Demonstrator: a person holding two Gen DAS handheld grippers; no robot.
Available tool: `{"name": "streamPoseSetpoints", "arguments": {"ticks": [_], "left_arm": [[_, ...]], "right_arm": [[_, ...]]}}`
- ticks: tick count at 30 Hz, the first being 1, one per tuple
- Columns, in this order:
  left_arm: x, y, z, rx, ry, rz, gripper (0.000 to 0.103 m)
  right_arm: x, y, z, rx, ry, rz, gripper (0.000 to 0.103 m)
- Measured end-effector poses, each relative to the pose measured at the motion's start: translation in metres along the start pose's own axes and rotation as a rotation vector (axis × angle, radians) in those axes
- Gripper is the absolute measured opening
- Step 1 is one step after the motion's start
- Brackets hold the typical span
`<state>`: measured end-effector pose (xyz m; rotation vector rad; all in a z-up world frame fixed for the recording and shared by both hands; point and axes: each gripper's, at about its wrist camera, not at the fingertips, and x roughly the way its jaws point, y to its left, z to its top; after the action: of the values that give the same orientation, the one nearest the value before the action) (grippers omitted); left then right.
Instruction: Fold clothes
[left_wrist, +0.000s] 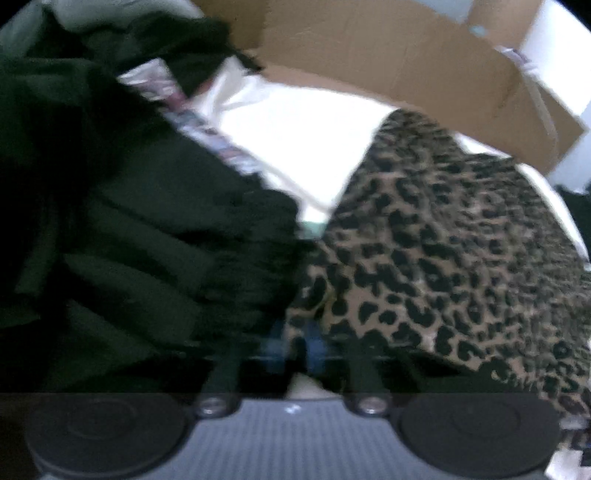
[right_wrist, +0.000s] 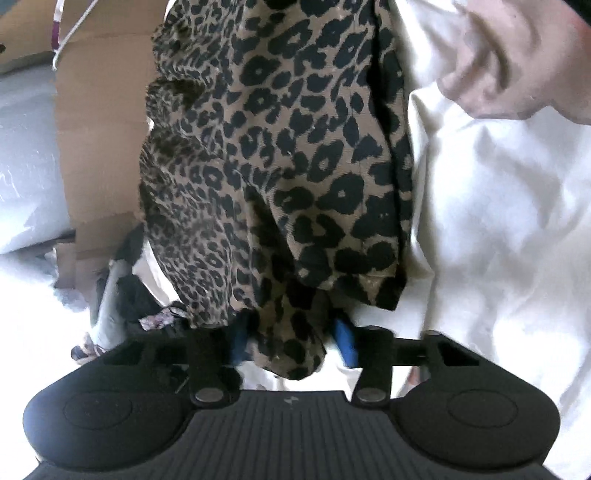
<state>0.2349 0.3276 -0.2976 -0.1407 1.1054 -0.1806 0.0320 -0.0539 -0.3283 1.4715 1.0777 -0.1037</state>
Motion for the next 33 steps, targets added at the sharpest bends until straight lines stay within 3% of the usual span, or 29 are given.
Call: {"name": "streamPoseSetpoints", "arguments": {"ticks": [2,4,15,21,26,27,28,29,30,33], "left_arm": [[-0.002,0.005,0.006,-0.058,0.017,-0.012,0.004],[-0.007,0.005,0.01,-0.076,0.025,-0.005,0.004],[-0.041,-0.001,0.029,-0.066,0.04,0.045,0.004],[-0.028,0.002,0.026,-0.038,0.057,0.073,0.004],[-0.03,-0.002,0.02,0.015,0.012,0.115,0.009],[-0.033,-0.005,0.019,0.029,-0.005,0.125,0.014],[-0.037,-0.007,0.019,0.042,-0.021,0.135,0.021],[-0.041,-0.009,0.018,0.056,-0.038,0.145,0.024],[-0.044,-0.011,0.018,0.07,-0.054,0.155,0.025],[-0.061,-0.02,0.023,0.055,-0.114,0.127,0.025]], "right_arm": [[0.0,0.003,-0.001,-0.028,0.006,-0.01,0.009],[0.0,0.007,-0.002,-0.076,0.009,-0.042,0.004],[-0.004,0.004,-0.003,-0.231,0.044,-0.134,0.003],[0.006,-0.015,-0.007,-0.284,0.069,-0.193,0.003],[0.001,-0.015,-0.015,-0.358,0.108,-0.228,0.006],[-0.003,-0.013,-0.016,-0.366,0.111,-0.23,0.007],[-0.007,-0.012,-0.017,-0.374,0.114,-0.232,0.012],[-0.011,-0.011,-0.018,-0.383,0.116,-0.234,0.024],[-0.017,-0.01,-0.019,-0.387,0.112,-0.226,0.029],[-0.035,-0.003,-0.014,-0.376,0.073,-0.169,0.033]]}}
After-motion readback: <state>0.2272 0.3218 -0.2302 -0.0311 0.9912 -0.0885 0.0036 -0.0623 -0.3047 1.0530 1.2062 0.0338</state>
